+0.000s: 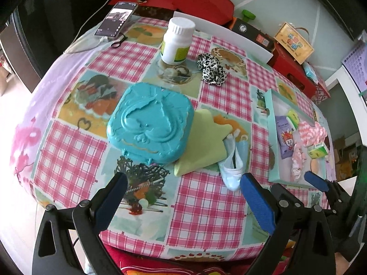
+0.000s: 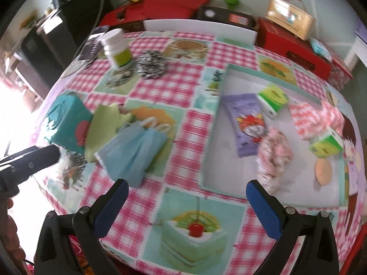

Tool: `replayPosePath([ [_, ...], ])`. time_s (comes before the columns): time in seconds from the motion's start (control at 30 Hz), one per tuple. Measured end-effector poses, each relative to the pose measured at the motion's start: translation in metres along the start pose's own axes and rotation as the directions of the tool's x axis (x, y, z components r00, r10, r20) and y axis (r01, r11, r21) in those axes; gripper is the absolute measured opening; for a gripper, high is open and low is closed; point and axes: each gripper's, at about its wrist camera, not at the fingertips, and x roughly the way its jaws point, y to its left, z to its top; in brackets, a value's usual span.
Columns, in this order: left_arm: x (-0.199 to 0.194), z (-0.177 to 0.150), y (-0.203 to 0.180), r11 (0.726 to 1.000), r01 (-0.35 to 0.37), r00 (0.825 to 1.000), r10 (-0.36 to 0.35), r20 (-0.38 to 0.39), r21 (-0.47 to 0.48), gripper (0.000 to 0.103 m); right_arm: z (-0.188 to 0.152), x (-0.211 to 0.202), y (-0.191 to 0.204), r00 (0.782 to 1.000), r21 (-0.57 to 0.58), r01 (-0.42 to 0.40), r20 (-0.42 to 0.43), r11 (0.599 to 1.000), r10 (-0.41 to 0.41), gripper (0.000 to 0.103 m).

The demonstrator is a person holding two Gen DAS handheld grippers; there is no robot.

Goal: Organize soft objects
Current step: 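Move both open tools back from the tray toward the teal box and blue masks, then grasp the blue face masks by their ear loops with the right tool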

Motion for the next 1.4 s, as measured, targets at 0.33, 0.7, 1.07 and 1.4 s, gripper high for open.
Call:
replayPosePath([
  [0.33,0.006,-0.001,0.017,1.000,0.018,1.000,-0.018,-0.013,-0.017,0.099,0.009,0.009,0.026,0.999,-0.050,-0.037,0.023,0.998,0.038,0.103],
  [0.7,0.015,-0.002,0.028,0.999,0.025,0.999,-0.026,-0.031,-0.040,0.099,0.030,0.017,0.027,0.996,0.005,-0.075,0.043,0.997,0.075,0.103],
  [1.07,0.022,-0.004,0.035,0.998,0.021,0.999,-0.024,-0.049,-0.052,0.099,0.022,0.049,0.029,0.995,0.022,-0.090,-0.034,0.996,0.091,0.103],
  [1.4,0.026,-0.005,0.038,0.998,0.025,0.998,-0.029,-0.059,-0.058,0.099,0.012,0.063,0.029,0.993,0.016,-0.084,-0.079,0.996,0.085,0.103],
])
